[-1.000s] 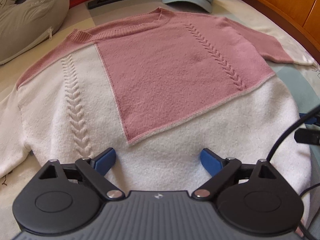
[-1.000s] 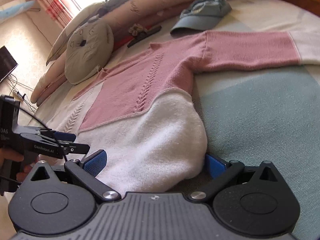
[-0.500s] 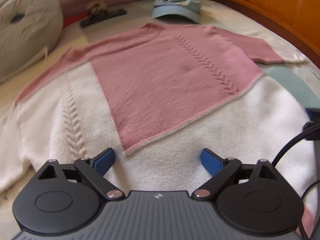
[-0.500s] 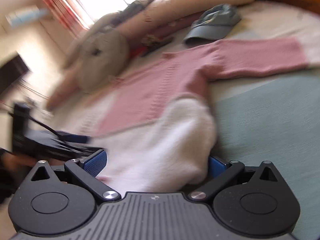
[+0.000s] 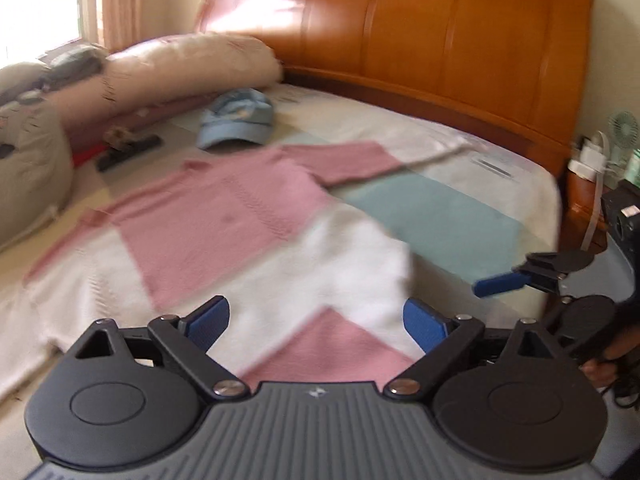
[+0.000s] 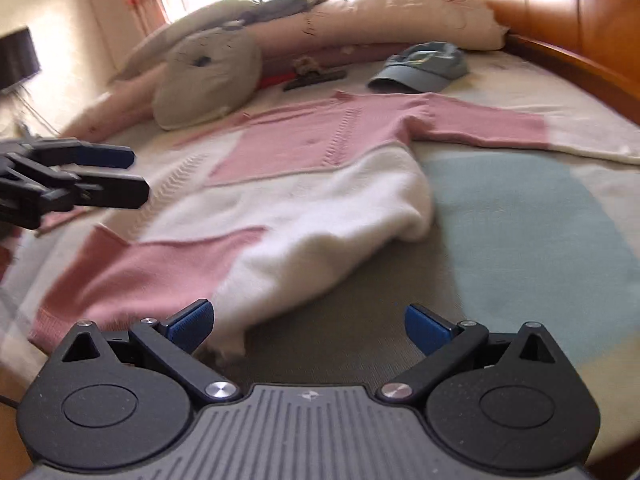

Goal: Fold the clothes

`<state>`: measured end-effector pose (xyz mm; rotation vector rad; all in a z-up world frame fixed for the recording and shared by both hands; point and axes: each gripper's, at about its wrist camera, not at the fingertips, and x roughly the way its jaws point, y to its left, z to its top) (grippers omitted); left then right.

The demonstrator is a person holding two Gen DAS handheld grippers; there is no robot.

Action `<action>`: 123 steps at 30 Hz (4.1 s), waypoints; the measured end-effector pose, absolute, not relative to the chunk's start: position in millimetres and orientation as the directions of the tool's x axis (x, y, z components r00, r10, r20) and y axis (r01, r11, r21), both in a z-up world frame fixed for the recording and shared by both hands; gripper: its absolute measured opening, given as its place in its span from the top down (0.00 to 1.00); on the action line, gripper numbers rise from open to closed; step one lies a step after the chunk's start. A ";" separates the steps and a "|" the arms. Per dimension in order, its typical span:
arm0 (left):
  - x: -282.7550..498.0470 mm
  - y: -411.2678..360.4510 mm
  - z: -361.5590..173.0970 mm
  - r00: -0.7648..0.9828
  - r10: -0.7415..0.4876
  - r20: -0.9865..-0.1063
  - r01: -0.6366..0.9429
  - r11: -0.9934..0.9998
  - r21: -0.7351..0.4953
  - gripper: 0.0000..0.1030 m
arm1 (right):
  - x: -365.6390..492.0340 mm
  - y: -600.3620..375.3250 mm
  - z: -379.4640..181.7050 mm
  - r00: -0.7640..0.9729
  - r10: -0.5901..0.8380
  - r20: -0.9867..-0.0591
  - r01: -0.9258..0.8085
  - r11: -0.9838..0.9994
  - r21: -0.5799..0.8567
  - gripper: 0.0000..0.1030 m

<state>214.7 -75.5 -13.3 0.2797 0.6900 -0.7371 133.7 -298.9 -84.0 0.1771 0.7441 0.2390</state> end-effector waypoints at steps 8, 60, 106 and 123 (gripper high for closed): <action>195.4 -122.8 -46.7 0.492 -0.476 -0.729 0.746 0.662 0.071 0.09 | 107.8 -296.6 -77.9 0.693 0.184 -0.697 -0.103 0.982 0.157 0.00; 289.5 -49.3 -34.6 0.561 -0.371 -0.740 0.594 0.803 0.047 0.09 | 248.6 -313.8 -122.6 0.695 0.555 -0.457 -0.297 0.801 0.520 0.00; 281.8 -34.0 -46.6 0.558 -0.373 -0.741 0.536 0.844 -0.021 0.09 | 220.7 -320.2 -132.4 0.604 0.744 -0.286 -0.319 0.555 0.769 0.24; 267.3 -32.2 -40.3 0.552 -0.376 -0.744 0.529 0.848 -0.035 0.09 | 181.3 -328.5 -101.2 0.662 0.638 -0.393 -0.271 0.692 0.669 0.90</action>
